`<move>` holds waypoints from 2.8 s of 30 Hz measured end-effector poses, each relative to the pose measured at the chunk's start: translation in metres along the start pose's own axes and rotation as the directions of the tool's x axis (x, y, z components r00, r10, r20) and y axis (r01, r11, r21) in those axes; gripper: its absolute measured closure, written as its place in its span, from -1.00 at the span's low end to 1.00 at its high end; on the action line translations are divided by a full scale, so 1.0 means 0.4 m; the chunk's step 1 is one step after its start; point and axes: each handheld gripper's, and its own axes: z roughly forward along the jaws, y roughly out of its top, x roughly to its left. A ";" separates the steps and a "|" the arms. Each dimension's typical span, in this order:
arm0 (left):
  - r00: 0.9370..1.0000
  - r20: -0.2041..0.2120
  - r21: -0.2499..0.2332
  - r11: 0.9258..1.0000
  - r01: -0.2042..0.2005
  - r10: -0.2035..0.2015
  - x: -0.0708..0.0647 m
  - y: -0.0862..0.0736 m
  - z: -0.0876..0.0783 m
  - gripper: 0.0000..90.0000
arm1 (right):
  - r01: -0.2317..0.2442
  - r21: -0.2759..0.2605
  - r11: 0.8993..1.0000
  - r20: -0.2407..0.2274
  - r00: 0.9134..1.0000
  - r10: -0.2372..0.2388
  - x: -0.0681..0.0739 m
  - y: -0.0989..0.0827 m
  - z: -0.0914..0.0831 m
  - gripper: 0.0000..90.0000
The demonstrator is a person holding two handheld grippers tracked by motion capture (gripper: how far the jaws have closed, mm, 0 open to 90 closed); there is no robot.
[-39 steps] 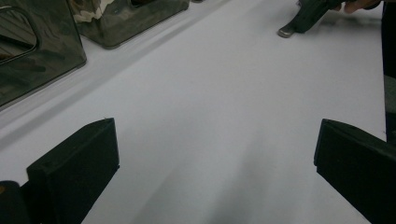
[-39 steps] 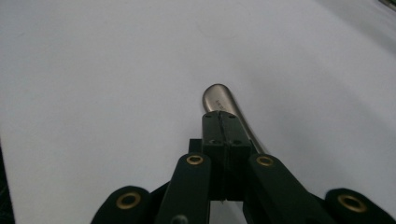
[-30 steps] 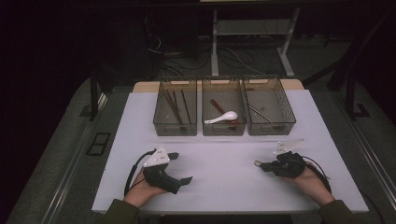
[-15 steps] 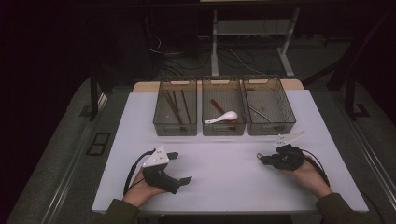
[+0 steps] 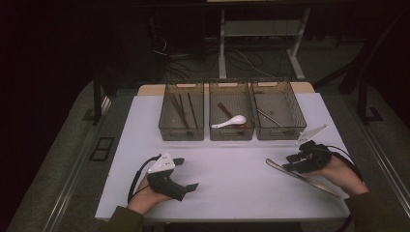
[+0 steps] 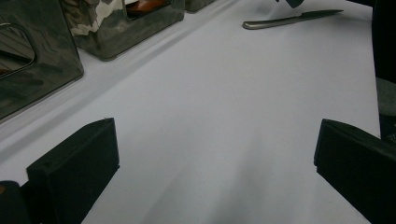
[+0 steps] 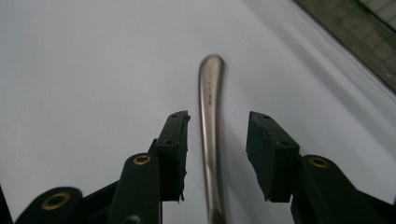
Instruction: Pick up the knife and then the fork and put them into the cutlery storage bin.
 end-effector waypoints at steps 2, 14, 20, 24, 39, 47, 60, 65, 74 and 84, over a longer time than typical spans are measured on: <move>1.000 0.000 0.000 1.000 0.001 -0.001 0.000 0.000 0.001 -1.00 | 0.024 0.055 0.998 0.014 1.000 -0.025 -0.005 0.004 -0.002 0.28; 1.000 0.002 0.001 1.000 0.002 -0.002 0.000 0.000 0.001 -1.00 | 0.161 0.315 0.935 -0.014 0.986 -0.165 -0.001 0.030 0.035 0.41; 1.000 0.008 0.005 1.000 -0.001 0.001 -0.001 -0.001 0.002 -1.00 | 0.166 0.367 0.915 -0.014 0.985 -0.173 0.011 0.041 0.042 0.53; 1.000 0.008 0.006 1.000 0.000 0.000 0.000 -0.001 0.003 -1.00 | 0.176 0.394 0.902 -0.015 0.983 -0.185 0.014 0.045 0.046 0.61; 1.000 0.008 0.010 1.000 0.001 -0.001 -0.001 -0.002 0.004 -1.00 | 0.182 0.467 0.865 0.010 0.977 -0.211 0.027 0.054 0.070 0.72; 1.000 0.006 0.011 1.000 0.002 -0.002 -0.001 -0.002 0.003 -1.00 | 0.165 0.475 0.864 0.033 0.978 -0.204 0.031 0.057 0.072 0.76; 1.000 0.006 0.009 1.000 0.001 -0.001 -0.001 -0.002 0.003 -1.00 | 0.106 0.365 0.925 0.059 0.989 -0.137 0.017 0.068 0.042 0.77; 1.000 0.006 0.007 1.000 0.002 -0.002 -0.001 -0.002 0.002 -1.00 | 0.089 0.284 0.955 0.068 0.991 -0.113 0.015 0.083 0.019 0.77; 1.000 0.005 0.007 1.000 -0.001 0.001 -0.001 -0.001 0.001 -1.00 | 0.036 0.142 0.989 0.076 0.996 -0.047 0.008 0.102 -0.021 0.77; 1.000 0.004 0.006 1.000 -0.002 0.001 -0.001 -0.001 0.001 -1.00 | -0.037 -0.074 0.997 0.088 0.995 0.044 -0.022 0.105 -0.069 0.77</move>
